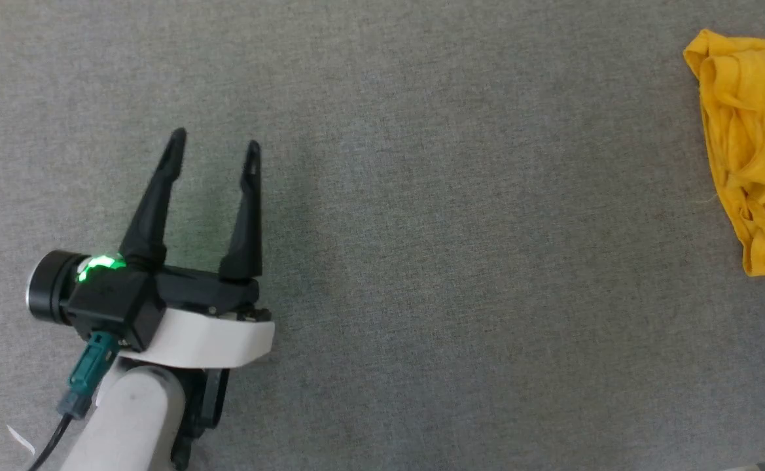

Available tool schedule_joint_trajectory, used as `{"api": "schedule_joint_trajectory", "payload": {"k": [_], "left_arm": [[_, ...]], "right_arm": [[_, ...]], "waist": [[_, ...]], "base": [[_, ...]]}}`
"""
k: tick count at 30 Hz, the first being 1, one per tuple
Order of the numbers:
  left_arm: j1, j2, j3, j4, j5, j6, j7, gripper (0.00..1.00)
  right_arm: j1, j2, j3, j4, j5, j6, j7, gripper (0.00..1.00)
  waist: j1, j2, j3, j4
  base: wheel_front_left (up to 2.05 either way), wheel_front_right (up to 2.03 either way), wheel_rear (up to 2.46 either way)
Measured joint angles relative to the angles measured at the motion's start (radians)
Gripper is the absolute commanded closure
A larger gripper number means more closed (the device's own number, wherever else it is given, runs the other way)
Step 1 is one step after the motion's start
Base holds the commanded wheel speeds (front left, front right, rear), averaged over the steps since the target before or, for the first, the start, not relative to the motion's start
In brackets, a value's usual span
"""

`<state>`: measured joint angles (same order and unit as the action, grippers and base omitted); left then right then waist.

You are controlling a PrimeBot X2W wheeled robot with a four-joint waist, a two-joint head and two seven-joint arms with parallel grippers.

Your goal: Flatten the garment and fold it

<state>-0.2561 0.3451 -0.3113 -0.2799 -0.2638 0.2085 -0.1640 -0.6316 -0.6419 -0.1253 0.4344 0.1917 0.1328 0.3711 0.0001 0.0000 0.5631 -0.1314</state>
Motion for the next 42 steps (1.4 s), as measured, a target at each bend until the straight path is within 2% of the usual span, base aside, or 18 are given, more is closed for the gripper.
{"api": "schedule_joint_trajectory", "payload": {"k": [2,3,4,5,15,23,32,42], "left_arm": [[-0.001,-0.001,0.005,0.000,0.002,0.014,-0.001,0.00],[-0.001,-0.002,0.009,0.000,0.003,0.019,-0.005,0.00],[-0.002,-0.003,0.014,0.000,0.003,0.025,-0.005,0.00],[-0.002,-0.003,0.015,0.000,0.003,0.026,-0.005,0.00],[-0.001,-0.010,0.024,0.025,-0.018,0.030,-0.028,0.00],[0.054,-0.030,0.040,0.088,-0.065,0.041,-0.039,0.00],[0.127,-0.042,0.055,0.128,-0.120,0.048,-0.040,0.00],[0.216,-0.041,0.065,0.140,-0.150,0.058,-0.042,0.00]], "right_arm": [[-0.005,0.007,0.002,0.022,-0.006,0.000,-0.011,1.00],[-0.009,0.011,0.001,0.034,-0.009,0.000,-0.015,0.81],[-0.015,0.013,-0.001,0.044,-0.014,0.000,-0.023,0.43],[-0.021,0.012,-0.003,0.052,-0.022,0.000,-0.033,0.00],[-0.042,0.034,-0.008,0.109,-0.046,0.000,-0.057,0.00],[0.036,0.106,-0.035,0.097,-0.025,0.000,-0.087,0.00],[0.183,0.238,-0.018,-0.077,0.049,0.000,-0.166,0.00],[0.330,0.351,-0.038,-0.280,0.025,0.000,-0.304,0.00]], "waist": [[0.0000,0.0002,0.009,0.000],[0.0000,0.0001,0.012,0.000],[0.0000,0.0001,0.014,0.001],[0.0000,0.0001,0.014,0.003],[-0.0001,0.0001,-0.030,0.007],[-0.0002,0.0001,-0.121,0.009],[-0.0003,0.0001,-0.254,0.012],[-0.0004,0.0002,-0.398,0.026]], "base": [[0.00,0.00,0.00],[0.00,0.00,0.00],[0.00,0.00,0.00],[0.00,0.00,0.00],[0.00,0.00,0.00],[0.00,0.00,0.00],[0.00,0.00,0.00],[0.00,0.00,0.00]]}}
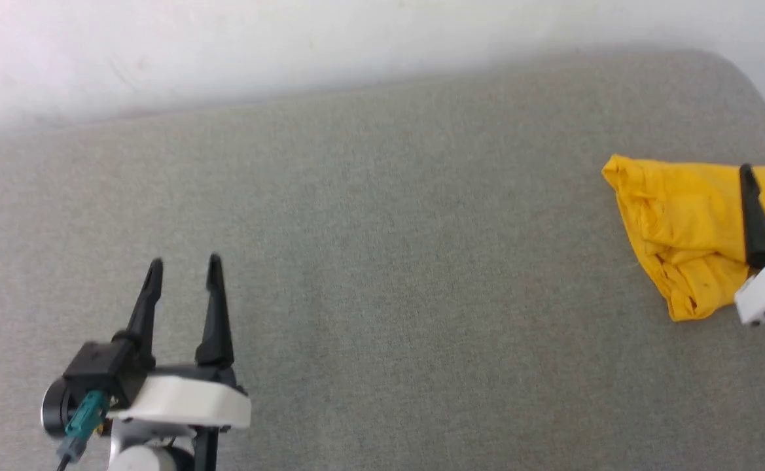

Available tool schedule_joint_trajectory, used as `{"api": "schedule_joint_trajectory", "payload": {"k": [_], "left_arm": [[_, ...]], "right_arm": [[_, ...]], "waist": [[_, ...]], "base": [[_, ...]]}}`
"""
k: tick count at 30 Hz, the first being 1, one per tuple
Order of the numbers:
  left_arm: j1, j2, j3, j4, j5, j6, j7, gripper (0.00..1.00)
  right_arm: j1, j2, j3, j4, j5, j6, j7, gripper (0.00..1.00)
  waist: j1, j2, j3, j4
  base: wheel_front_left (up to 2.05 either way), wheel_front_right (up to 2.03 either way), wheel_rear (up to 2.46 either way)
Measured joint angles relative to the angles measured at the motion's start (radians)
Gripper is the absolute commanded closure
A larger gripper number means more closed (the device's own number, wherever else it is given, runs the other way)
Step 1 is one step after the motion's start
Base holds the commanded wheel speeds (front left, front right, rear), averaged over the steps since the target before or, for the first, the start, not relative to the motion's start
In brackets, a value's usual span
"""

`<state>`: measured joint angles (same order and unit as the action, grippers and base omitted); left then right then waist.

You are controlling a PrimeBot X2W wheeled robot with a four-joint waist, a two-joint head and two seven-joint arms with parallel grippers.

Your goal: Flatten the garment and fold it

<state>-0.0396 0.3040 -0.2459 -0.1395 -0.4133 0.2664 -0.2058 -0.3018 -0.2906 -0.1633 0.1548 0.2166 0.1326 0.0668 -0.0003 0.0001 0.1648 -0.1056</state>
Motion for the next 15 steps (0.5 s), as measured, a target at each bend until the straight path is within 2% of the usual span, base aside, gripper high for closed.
{"api": "schedule_joint_trajectory", "payload": {"k": [15], "left_arm": [[0.210,0.007,0.027,-0.009,-0.027,0.035,-0.019,0.00]], "right_arm": [[0.311,0.174,0.014,-0.191,-0.102,0.000,-0.045,0.00]], "waist": [[0.0001,0.0000,-0.179,0.042]], "base": [[0.00,0.00,0.00]]}}
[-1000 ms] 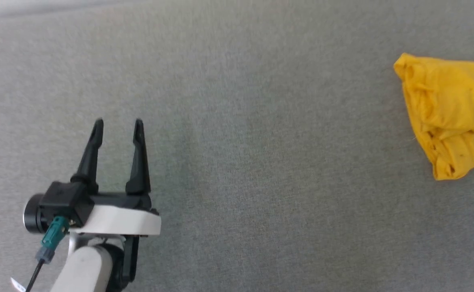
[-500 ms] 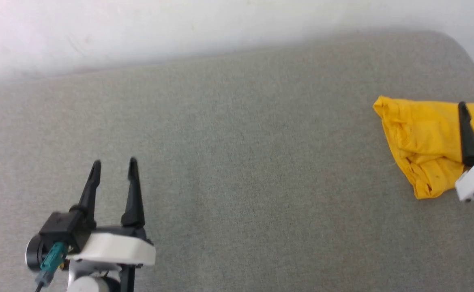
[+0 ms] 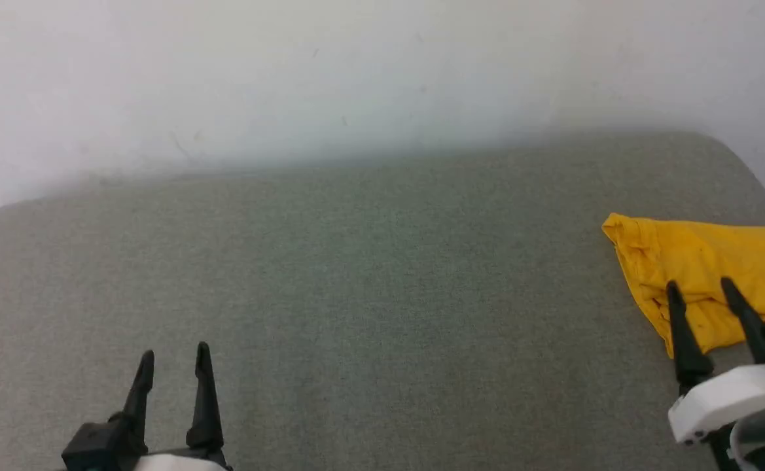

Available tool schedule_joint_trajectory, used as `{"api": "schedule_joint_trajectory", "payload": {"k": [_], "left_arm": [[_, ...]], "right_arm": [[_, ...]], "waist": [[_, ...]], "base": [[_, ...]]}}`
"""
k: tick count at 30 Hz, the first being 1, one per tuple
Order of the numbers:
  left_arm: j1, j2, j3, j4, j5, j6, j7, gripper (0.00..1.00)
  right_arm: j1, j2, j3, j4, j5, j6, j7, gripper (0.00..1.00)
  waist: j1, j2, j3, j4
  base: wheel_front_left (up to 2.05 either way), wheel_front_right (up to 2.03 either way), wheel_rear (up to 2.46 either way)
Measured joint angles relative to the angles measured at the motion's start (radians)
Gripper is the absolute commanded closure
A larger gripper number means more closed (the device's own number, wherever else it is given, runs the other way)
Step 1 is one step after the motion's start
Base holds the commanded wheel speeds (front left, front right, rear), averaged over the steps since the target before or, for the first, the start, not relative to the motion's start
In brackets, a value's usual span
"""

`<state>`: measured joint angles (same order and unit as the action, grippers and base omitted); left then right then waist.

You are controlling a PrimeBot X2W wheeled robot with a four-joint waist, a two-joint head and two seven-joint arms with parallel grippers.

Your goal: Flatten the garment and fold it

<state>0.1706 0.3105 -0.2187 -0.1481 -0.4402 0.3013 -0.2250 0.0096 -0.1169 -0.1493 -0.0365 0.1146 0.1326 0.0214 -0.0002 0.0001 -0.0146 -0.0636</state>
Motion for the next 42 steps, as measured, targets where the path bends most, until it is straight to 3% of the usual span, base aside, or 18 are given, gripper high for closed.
{"api": "schedule_joint_trajectory", "payload": {"k": [15,42], "left_arm": [[0.112,-0.017,-0.048,0.026,0.029,-0.002,-0.022,0.00],[0.115,-0.071,-0.028,0.098,0.055,-0.096,-0.032,0.00]], "right_arm": [[0.206,0.060,0.016,-0.021,-0.091,0.000,-0.103,0.00],[0.215,0.063,0.037,0.049,-0.043,0.000,-0.146,0.00]], "waist": [[0.0001,0.0000,-0.085,0.045],[0.0002,0.0000,-0.062,0.042]], "base": [[0.00,0.00,0.00],[0.00,0.00,0.00]]}}
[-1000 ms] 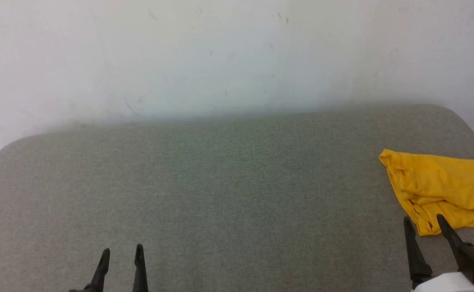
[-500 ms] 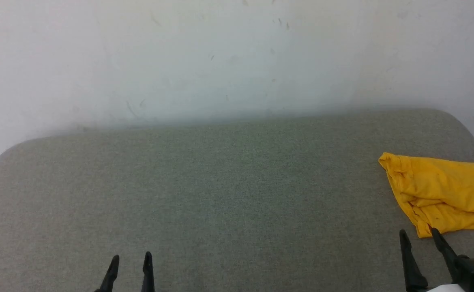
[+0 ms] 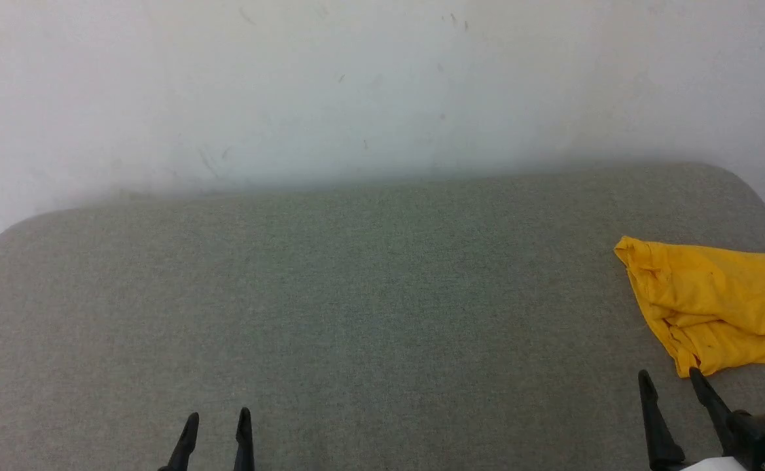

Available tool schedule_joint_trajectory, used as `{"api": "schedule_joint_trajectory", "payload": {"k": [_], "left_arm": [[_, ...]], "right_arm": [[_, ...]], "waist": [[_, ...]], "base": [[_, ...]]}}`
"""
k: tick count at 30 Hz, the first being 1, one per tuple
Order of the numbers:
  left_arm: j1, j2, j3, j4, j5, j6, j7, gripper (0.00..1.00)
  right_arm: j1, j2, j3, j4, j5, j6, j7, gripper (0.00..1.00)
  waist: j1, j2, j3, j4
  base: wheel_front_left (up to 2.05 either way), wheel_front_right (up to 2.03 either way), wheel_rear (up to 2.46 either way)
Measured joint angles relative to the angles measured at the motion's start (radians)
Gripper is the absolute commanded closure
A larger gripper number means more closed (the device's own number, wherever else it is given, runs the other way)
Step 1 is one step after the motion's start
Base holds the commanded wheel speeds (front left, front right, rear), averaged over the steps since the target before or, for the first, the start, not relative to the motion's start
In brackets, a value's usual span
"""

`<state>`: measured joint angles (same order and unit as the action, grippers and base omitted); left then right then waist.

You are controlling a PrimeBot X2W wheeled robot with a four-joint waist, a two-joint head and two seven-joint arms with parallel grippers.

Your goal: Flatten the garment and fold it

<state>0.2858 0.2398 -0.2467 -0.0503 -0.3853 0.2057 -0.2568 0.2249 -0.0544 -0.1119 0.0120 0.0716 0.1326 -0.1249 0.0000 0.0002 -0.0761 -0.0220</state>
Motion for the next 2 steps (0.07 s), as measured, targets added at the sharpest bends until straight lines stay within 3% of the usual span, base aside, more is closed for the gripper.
{"api": "schedule_joint_trajectory", "payload": {"k": [2], "left_arm": [[-0.001,-0.003,0.002,0.004,0.002,-0.004,0.000,0.00]], "right_arm": [[-0.002,0.000,0.001,0.000,0.000,0.000,0.000,0.00]], "waist": [[0.0000,0.0000,0.003,0.001]], "base": [[0.00,0.00,0.00]]}}
